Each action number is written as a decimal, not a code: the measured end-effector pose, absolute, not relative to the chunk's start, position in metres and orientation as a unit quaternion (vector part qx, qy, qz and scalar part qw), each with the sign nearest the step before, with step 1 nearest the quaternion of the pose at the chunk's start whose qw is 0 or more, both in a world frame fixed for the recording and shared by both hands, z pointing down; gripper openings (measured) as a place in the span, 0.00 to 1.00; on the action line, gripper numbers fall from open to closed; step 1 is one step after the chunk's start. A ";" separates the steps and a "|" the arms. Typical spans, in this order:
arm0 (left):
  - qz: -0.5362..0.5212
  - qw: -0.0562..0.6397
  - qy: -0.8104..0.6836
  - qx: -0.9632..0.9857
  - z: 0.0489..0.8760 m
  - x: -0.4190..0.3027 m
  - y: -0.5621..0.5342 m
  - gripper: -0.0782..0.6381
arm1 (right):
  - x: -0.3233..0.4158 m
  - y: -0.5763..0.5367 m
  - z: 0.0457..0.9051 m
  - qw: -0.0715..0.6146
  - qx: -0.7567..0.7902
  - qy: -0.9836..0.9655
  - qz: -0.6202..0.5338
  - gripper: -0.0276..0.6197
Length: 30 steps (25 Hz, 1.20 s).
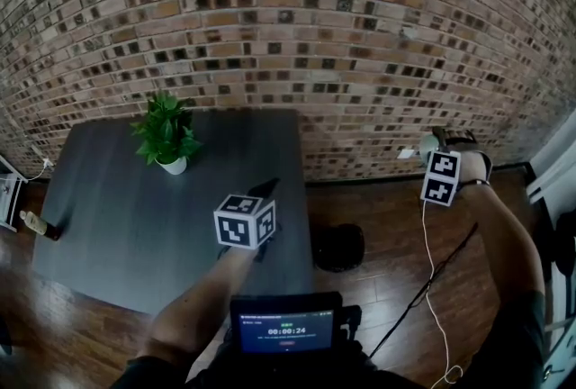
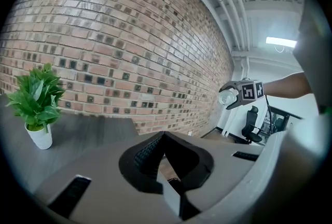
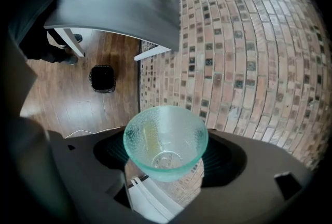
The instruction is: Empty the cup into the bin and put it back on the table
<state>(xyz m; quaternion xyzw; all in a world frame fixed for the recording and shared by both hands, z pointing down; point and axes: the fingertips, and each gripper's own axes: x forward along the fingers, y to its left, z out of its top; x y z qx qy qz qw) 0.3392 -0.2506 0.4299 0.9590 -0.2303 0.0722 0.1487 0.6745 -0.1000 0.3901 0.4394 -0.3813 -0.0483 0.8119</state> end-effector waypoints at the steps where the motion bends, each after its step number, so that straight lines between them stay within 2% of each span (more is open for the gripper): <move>1: 0.073 0.148 -0.231 0.959 0.430 0.339 -0.251 0.10 | 0.675 -0.100 0.390 0.813 0.438 -0.379 -0.049 0.65; 30: 0.074 0.150 -0.231 0.959 0.433 0.343 -0.249 0.10 | 0.679 -0.115 0.373 0.863 0.377 -0.313 -0.124 0.65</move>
